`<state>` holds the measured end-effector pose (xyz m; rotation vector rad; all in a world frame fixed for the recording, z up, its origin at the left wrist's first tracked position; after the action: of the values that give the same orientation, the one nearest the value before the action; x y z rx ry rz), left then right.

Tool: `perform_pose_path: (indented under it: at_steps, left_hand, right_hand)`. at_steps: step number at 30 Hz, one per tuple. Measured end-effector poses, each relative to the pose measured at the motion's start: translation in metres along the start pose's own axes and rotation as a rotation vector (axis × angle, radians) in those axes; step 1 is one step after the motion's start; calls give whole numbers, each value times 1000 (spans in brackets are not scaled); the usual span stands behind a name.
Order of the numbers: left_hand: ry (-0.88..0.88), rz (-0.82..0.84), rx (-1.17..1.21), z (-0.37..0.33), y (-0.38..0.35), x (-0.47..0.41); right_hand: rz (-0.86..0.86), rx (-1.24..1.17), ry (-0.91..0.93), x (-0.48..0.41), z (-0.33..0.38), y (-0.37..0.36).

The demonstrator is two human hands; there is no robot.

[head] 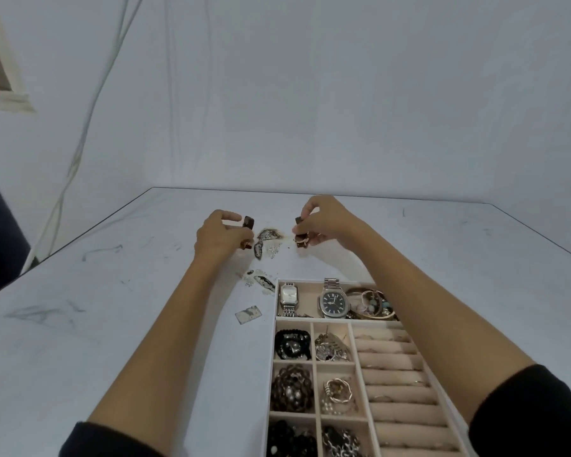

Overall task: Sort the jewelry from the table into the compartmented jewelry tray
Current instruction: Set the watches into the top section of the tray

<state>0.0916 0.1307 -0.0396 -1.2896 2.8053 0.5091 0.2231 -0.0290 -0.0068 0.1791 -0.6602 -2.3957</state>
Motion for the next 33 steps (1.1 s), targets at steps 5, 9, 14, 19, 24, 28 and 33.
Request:
perform_pose_path:
  at_steps: [5, 9, 14, 19, 24, 28, 33]
  left_hand:
    - [20, 280, 176, -32, -20, 36]
    - [-44, 353, 145, -46, -24, 65]
    - [-73, 348, 118, -46, -21, 86]
    - [-91, 263, 109, -43, -12, 81]
    - [-112, 221, 103, -44, -7, 78]
    - [-118, 225, 86, -44, -8, 78]
    - [-109, 243, 83, -42, -11, 79]
  right_hand:
    - [135, -190, 25, 53, 7, 10]
    - [137, -92, 118, 90, 11, 14]
    - [54, -28, 151, 108, 6, 8]
    - [-24, 21, 164, 104, -4, 1]
    - [13, 193, 201, 105, -3, -9]
    - [23, 243, 208, 104, -3, -11]
    - [-15, 251, 201, 105, -2, -5]
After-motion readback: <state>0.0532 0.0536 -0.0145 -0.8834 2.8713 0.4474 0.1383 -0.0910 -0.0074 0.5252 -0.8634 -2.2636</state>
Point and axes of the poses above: each hand's wrist, its own x-axis away from the middle knuckle, its own y-axis out of the back of the hand, z = x × y, the point moved 9 cm from there along -x, towards the middle knuckle, and after that the axes turned 4 degrees about -y, right-handed, at the moved point
